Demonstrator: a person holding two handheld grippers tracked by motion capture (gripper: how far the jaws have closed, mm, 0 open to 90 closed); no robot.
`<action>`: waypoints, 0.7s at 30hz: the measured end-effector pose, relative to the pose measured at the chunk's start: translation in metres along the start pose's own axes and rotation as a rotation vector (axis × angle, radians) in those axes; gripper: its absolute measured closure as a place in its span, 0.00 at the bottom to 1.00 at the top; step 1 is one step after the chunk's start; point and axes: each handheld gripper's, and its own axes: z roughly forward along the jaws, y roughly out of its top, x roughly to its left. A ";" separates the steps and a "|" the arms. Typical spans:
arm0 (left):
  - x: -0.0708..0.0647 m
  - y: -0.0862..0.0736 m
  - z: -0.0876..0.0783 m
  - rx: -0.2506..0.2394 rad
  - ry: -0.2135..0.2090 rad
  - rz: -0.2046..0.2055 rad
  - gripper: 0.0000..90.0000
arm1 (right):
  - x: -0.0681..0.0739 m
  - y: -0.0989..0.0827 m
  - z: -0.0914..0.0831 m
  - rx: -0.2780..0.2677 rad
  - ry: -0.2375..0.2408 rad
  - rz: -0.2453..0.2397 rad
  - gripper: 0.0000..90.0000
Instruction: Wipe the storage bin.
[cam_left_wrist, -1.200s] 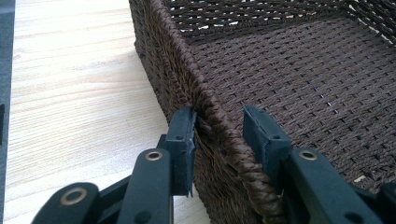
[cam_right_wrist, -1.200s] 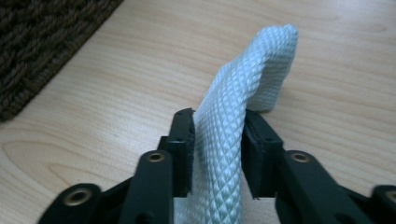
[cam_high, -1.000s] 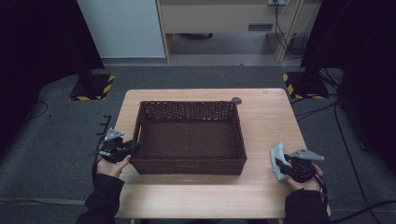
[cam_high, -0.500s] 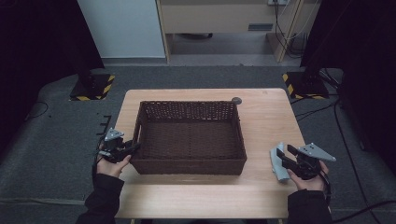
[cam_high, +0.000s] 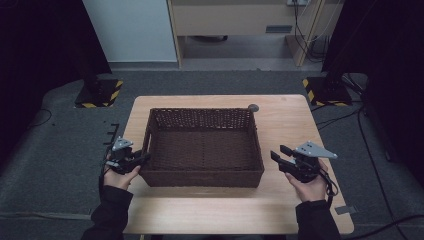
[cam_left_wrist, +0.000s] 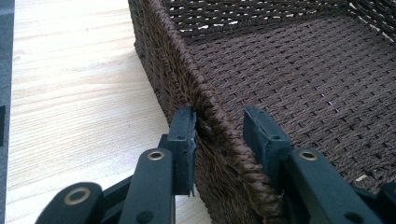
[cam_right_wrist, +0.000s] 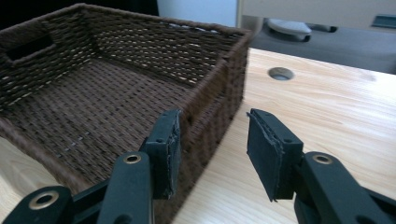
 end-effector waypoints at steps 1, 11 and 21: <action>0.000 0.000 0.000 0.000 0.002 0.002 0.72 | 0.002 0.003 0.005 0.000 0.011 -0.004 0.60; 0.002 0.005 0.006 -0.005 -0.008 0.008 0.71 | 0.009 0.013 0.048 0.052 0.067 0.017 0.63; 0.004 0.001 -0.004 -0.081 -0.018 -0.009 0.54 | 0.013 0.004 0.060 0.120 0.056 -0.005 0.71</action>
